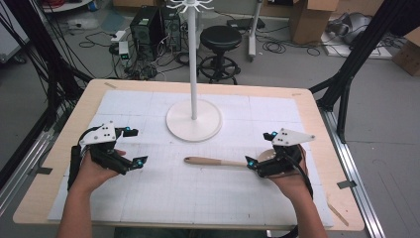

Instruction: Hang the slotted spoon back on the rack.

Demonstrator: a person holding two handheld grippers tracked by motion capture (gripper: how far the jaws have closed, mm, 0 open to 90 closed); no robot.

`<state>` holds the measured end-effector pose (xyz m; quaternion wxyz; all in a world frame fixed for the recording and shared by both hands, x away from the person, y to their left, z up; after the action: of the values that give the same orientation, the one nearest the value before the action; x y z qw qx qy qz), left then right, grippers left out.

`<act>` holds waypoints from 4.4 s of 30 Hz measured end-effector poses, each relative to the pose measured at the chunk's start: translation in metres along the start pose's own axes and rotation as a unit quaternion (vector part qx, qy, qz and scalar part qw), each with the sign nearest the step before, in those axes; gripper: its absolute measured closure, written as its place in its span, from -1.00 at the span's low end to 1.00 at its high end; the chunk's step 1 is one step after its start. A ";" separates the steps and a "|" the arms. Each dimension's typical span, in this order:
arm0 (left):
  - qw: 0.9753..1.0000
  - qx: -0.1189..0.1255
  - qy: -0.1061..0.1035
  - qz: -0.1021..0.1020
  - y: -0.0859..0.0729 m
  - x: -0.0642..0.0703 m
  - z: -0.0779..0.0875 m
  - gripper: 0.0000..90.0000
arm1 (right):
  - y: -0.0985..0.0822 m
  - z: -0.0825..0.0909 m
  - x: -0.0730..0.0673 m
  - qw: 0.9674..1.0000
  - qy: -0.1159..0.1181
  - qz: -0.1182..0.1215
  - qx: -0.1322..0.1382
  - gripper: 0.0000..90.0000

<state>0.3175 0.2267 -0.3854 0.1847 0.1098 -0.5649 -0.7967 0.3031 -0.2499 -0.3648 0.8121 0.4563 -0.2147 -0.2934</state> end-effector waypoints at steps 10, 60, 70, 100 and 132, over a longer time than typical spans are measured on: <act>1.000 0.004 0.002 -0.001 0.000 -0.001 0.003 -0.96 | 0.024 -0.045 -0.012 0.995 0.040 0.050 -0.076 -0.89; 1.000 -0.020 -0.002 -0.001 -0.005 -0.002 -0.007 -0.96 | 0.010 -0.136 -0.033 0.926 0.127 0.122 -0.335 0.51; 1.000 -0.020 -0.001 0.000 -0.005 -0.002 -0.005 -0.96 | 0.012 -0.134 -0.038 0.923 0.122 0.143 -0.335 0.68; 1.000 -0.010 0.001 0.000 -0.003 -0.002 -0.001 -0.96 | 0.107 -0.043 -0.010 0.982 0.116 0.086 -0.125 0.68; 1.000 -0.007 0.002 0.001 -0.003 -0.002 0.000 -0.96 | 0.199 -0.030 0.030 0.988 0.124 0.063 -0.063 0.68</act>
<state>0.3192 0.2288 -0.3888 0.1872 0.1091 -0.5593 -0.8002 0.3994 -0.1692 -0.2049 0.8762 0.4231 -0.1220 -0.1960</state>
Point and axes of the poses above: each handheld gripper's, and its own axes: z roughly backward along the jaws, y roughly out of its top, x roughly to its right, the point moved 1 cm from there along -z, roughly forward along the jaws, and after that the axes turned 3 degrees about -y, right-handed, at the moved point
